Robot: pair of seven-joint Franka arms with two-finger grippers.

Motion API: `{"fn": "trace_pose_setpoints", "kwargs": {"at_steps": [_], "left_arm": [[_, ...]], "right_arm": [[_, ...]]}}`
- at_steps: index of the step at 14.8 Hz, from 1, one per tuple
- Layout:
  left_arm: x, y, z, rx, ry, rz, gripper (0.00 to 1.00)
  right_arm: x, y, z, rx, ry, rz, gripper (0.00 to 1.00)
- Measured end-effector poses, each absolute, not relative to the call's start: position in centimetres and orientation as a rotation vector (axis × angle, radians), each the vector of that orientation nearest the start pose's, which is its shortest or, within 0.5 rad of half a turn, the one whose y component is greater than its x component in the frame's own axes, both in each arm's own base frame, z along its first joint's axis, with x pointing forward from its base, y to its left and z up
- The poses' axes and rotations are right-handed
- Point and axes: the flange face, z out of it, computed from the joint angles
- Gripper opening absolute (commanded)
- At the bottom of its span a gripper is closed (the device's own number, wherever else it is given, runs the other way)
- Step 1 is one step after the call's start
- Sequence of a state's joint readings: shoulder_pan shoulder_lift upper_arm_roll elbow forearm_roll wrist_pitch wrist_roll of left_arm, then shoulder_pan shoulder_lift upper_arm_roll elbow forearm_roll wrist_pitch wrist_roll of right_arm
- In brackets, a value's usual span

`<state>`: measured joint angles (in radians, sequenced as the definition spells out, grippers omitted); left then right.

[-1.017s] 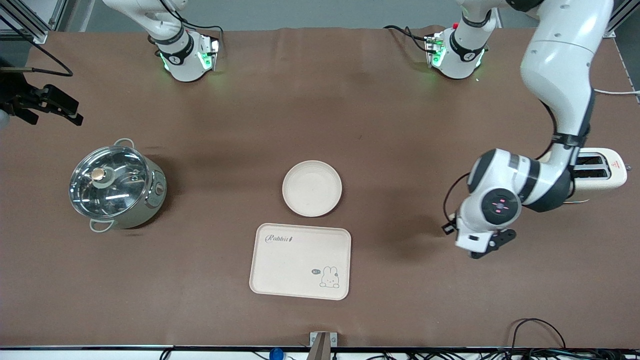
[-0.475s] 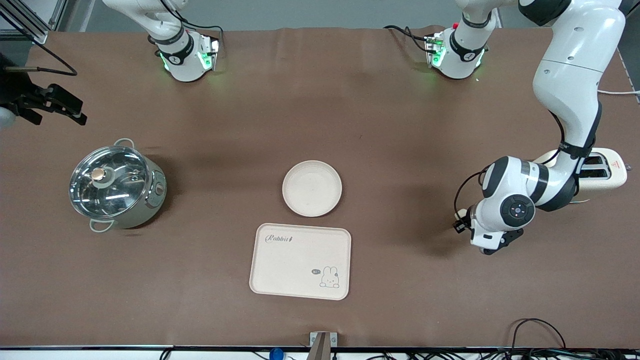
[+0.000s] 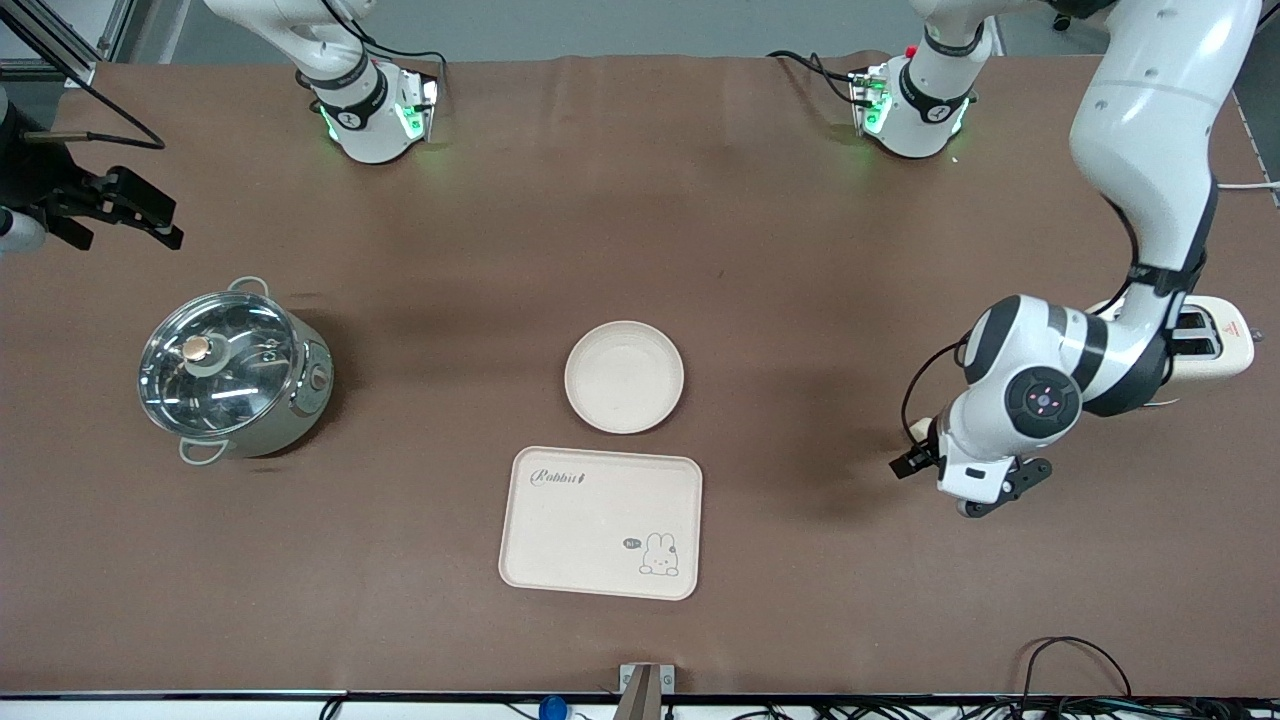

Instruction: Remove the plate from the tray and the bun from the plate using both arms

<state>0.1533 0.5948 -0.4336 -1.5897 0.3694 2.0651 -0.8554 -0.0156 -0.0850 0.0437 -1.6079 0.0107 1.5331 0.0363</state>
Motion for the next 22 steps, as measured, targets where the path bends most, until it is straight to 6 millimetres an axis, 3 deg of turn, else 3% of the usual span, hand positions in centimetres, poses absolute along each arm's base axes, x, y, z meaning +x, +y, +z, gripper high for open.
{"fn": "trace_pose_setpoints", "kwargs": {"at_steps": [3,7,11,15,18,22], "left_arm": [[66.8,-11.8,40.8,-2.961,-0.548,-0.142,1.00],[63.7,-10.6,51.2,-2.976,-0.384,-0.197,1.00],[60.5,-9.0,59.8,-3.021,-0.173,-0.153,1.00],[58.4,-7.2,63.9,-3.047,-0.009,-0.134,1.00],[56.0,-6.7,65.9,-3.102,0.058,-0.083,1.00],[52.5,-5.0,66.6,-3.135,0.138,-0.048,1.00]], "right_arm": [[52.4,1.7,65.0,-3.134,0.012,-0.016,1.00],[52.4,1.2,65.0,-3.134,0.027,-0.016,1.00],[52.5,-2.8,64.5,-3.130,0.143,-0.003,1.00],[53.0,-6.0,63.4,-3.123,0.235,0.031,1.00],[53.1,-6.0,63.2,-3.123,0.232,0.035,1.00],[53.1,-5.9,63.1,-3.129,0.101,0.037,1.00]]}}
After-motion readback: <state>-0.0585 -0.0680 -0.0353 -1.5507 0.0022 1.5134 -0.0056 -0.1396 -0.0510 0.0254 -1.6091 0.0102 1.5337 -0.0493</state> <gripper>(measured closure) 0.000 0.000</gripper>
